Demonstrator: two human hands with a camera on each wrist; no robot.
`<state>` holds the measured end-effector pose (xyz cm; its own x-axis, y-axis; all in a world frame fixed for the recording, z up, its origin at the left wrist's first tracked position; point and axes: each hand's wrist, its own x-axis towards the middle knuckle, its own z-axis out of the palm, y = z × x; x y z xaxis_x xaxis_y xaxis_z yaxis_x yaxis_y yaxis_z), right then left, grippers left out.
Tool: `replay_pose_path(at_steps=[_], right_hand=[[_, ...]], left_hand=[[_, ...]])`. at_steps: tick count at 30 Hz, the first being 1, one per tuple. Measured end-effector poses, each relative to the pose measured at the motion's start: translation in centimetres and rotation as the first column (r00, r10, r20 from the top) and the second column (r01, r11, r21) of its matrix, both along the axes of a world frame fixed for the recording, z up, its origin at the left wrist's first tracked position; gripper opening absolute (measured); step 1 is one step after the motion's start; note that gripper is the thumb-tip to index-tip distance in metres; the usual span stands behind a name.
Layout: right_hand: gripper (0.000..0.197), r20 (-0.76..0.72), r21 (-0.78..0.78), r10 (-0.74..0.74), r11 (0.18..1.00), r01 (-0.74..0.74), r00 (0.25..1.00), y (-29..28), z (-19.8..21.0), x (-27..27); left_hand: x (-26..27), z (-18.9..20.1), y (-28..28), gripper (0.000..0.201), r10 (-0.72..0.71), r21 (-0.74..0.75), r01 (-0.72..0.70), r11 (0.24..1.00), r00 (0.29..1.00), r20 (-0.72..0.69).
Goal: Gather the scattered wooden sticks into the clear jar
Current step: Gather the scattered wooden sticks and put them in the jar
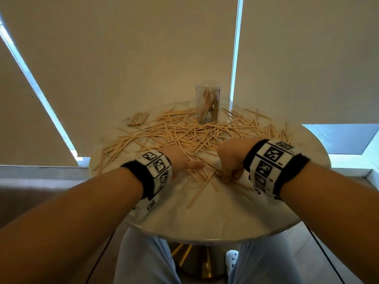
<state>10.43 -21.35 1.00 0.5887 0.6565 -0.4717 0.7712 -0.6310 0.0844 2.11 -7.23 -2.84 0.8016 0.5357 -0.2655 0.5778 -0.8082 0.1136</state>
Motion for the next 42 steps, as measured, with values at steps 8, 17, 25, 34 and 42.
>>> replay_pose_path(at_steps=[8, 17, 25, 34, 42], right_hand=[[0.037, -0.036, 0.054, -0.047, 0.997, 0.049, 0.998, 0.1, -0.3, 0.9], [0.031, -0.069, 0.026, -0.062, 0.998, 0.064, 0.996, 1.0, 0.0, 1.5], [0.012, 0.103, 0.051, 0.030, 0.998, -0.035, 0.994, 1.3, -0.6, 1.1], [0.031, 0.149, 0.066, 0.122, 0.989, -0.133, 0.981, 1.5, -1.4, 1.5], [0.022, 0.113, 0.099, 0.085, 0.990, -0.096, 0.990, 1.8, -2.3, 2.4]], left_hand=[[2.3, 0.3, 1.4, 0.035, 0.031, 0.101, -0.031, 0.994, 1.000, 0.005], [3.4, 0.7, 1.6, 0.044, 0.080, 0.007, -0.080, 0.997, 0.997, -0.016], [3.7, 0.6, 1.4, 0.031, 0.155, -0.114, -0.152, 0.982, 0.988, 0.018], [2.9, 0.6, 2.3, 0.031, 0.130, -0.031, -0.128, 0.991, 0.990, 0.054], [2.7, 1.6, 2.3, 0.032, 0.100, -0.007, -0.100, 0.995, 0.995, 0.022]])
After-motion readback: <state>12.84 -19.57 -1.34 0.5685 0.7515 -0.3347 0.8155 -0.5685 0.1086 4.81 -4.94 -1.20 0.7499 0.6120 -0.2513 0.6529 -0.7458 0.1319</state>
